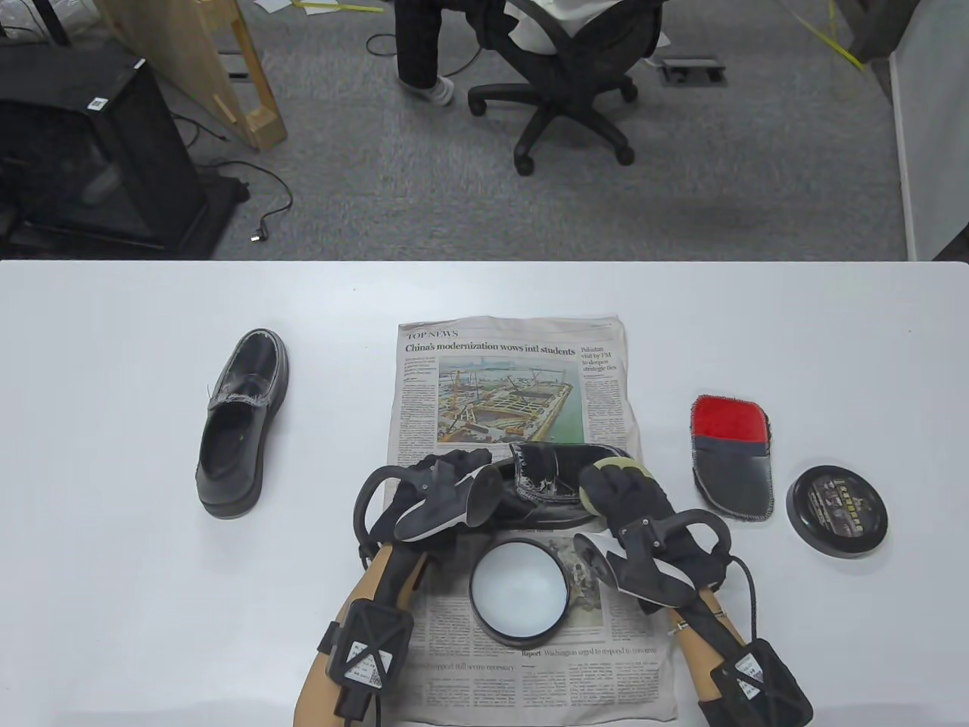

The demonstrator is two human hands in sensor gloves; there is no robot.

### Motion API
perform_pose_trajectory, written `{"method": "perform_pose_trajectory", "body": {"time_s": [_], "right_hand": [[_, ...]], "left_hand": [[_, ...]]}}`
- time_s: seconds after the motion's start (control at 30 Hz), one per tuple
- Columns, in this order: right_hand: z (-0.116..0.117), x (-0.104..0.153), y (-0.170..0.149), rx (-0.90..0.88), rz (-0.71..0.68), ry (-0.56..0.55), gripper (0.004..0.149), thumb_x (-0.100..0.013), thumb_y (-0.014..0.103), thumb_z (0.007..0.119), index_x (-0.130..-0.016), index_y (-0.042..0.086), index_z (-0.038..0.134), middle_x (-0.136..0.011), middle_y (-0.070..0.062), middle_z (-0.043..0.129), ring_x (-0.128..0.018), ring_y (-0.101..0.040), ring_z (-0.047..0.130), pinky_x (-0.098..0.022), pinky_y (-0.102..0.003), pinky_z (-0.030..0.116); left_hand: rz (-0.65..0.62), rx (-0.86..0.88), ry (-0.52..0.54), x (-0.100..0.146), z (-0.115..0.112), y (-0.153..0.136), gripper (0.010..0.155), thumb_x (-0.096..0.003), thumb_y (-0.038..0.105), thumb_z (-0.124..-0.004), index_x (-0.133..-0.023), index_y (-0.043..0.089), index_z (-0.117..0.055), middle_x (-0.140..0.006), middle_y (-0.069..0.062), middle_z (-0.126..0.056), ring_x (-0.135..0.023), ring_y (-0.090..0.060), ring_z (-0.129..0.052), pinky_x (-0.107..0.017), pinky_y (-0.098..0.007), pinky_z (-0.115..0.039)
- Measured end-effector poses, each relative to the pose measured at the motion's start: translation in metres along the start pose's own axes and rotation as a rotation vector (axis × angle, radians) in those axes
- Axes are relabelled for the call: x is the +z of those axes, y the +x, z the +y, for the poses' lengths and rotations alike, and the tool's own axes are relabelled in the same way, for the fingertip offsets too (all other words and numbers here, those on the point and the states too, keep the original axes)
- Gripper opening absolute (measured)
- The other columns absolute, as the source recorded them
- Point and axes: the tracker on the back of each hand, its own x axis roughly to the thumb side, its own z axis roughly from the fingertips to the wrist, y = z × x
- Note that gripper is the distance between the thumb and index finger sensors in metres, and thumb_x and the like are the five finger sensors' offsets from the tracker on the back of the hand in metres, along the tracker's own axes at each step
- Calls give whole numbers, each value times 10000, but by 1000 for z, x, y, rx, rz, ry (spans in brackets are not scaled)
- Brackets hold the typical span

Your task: Dip and apply leather care cream with polishing sponge on shoes

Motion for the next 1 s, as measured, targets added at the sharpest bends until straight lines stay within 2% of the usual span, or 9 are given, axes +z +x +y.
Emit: {"method": "perform_pose_trajectory", "body": {"time_s": [0.13, 0.27, 0.37, 0.47, 0.6, 0.7, 0.83, 0.87, 1.0], "right_hand": [[2, -27, 1, -14, 61, 13, 451, -566, 206, 723, -960, 389, 601, -998, 90, 757, -920, -199, 847, -683, -360, 797], [20, -44, -18, -24, 195, 96, 419, -569, 205, 716, -944, 369, 626, -990, 94, 760, -899, -193, 862, -673, -350, 811], [29, -37, -32, 7, 225, 135, 400, -574, 204, 704, -944, 330, 621, -970, 63, 772, -855, -195, 892, -645, -335, 845], [28, -23, -35, -2, 204, 118, 394, -575, 190, 701, -952, 276, 625, -953, 14, 779, -826, -218, 904, -626, -342, 857], [17, -1, -18, 66, 86, 63, 387, -573, 183, 702, -948, 249, 635, -940, -10, 778, -837, -223, 893, -623, -348, 856], [7, 3, -5, 24, 50, 18, 395, -577, 196, 703, -959, 278, 640, -964, 8, 779, -871, -228, 875, -641, -351, 835], [3, -19, 2, -119, 87, 3, 448, -588, 215, 694, -1005, 336, 583, -1060, 39, 701, -977, -258, 787, -683, -403, 769], [5, -27, 1, -117, 105, 26, 438, -588, 217, 696, -994, 347, 595, -1057, 42, 710, -977, -261, 794, -672, -430, 777], [18, -43, -15, -104, 210, 132, 427, -587, 213, 696, -983, 348, 610, -1049, 34, 724, -944, -308, 831, -636, -422, 817]], "left_hand": [[-12, -4, -8, -1, 0, -1, 927, -259, 649, -828, -1088, 323, -573, -1085, 48, -787, -963, -201, -838, -716, -430, -782], [-7, 21, 0, 0, -1, -3, 936, -254, 659, -830, -1089, 322, -576, -1079, 48, -795, -949, -196, -850, -704, -415, -794], [6, 12, 4, 0, -1, -3, 946, -245, 671, -827, -1087, 313, -584, -1065, 44, -809, -929, -189, -868, -694, -393, -804], [13, -1, -1, -1, 0, -3, 948, -245, 679, -818, -1086, 305, -593, -1058, 38, -817, -916, -190, -878, -685, -380, -811], [11, 5, 1, -1, 0, -3, 951, -243, 679, -821, -1087, 304, -595, -1059, 38, -818, -921, -193, -875, -690, -381, -807], [2, 4, 2, -1, -1, -3, 936, -245, 671, -821, -1082, 315, -597, -1066, 42, -809, -937, -199, -861, -700, -407, -791], [-9, 0, -16, -2, 0, -2, 925, -252, 657, -823, -1083, 328, -586, -1083, 51, -795, -957, -204, -848, -703, -426, -783], [-8, -2, -21, -2, 0, -2, 926, -253, 657, -822, -1086, 332, -580, -1089, 54, -790, -961, -204, -845, -704, -427, -784], [1, 7, -20, -2, -1, -2, 933, -256, 661, -821, -1092, 323, -581, -1086, 46, -798, -943, -214, -858, -689, -426, -792]]}}
